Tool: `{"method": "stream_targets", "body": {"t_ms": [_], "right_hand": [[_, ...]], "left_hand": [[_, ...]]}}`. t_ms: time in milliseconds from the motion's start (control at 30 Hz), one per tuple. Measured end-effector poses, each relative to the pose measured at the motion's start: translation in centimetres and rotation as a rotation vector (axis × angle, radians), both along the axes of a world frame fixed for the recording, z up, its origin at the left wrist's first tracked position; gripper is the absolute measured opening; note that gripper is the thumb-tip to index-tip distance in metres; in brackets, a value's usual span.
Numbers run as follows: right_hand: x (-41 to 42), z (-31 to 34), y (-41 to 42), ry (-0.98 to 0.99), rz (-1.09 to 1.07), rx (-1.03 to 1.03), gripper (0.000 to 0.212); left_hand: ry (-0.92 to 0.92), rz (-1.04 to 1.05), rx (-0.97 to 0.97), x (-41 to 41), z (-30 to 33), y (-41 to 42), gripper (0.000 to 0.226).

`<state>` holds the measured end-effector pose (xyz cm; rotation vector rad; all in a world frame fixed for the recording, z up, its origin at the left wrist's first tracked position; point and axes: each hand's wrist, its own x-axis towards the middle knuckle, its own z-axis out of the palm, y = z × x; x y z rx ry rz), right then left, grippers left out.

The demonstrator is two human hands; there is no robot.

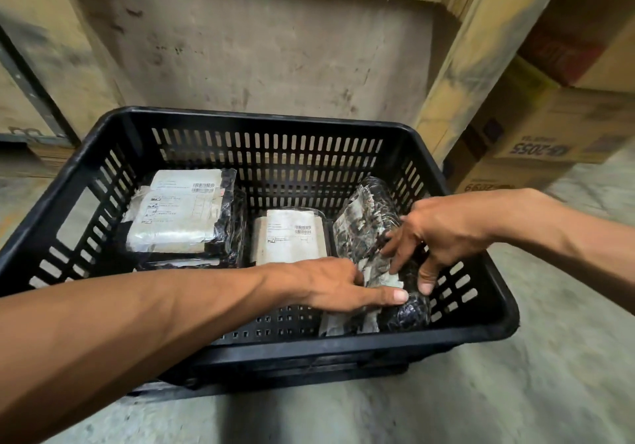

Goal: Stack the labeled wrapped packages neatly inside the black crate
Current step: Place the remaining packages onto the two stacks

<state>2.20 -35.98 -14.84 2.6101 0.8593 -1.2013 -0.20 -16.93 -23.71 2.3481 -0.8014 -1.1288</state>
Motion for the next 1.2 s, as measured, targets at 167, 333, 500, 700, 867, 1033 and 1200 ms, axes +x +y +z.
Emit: {"method": "stream_targets", "body": {"t_ms": [167,333,500,700,867,1033,1200], "right_hand": [[0.2,-1.3,0.3,-0.096,0.179,-0.010,0.051],[-0.1,-1.2,-0.1,-0.185,0.231,0.094,0.048],[-0.1,-1.6,1.0,-0.260,0.142,0.217,0.055],[-0.3,-3.7,2.8,-0.407,-0.115,0.339,0.080],[-0.5,-4.3,2.7,-0.228,-0.184,0.400,0.079],[0.3,-5.4,2.9,-0.221,-0.134,0.237,0.082],[0.0,-4.7,2.5,-0.161,-0.310,0.511,0.066]], "left_hand": [[0.033,0.091,0.038,-0.4,-0.3,-0.5,0.071],[0.057,0.099,-0.056,-0.9,0.4,1.0,0.070],[-0.042,0.142,-0.176,-2.3,1.8,3.0,0.063],[-0.036,0.298,-0.225,-1.9,1.4,5.7,0.033],[0.048,0.556,-0.388,-0.7,1.0,9.0,0.054],[0.067,0.737,-0.571,0.3,0.9,9.7,0.048],[-0.036,0.828,-0.773,1.0,1.5,9.9,0.030]]}}
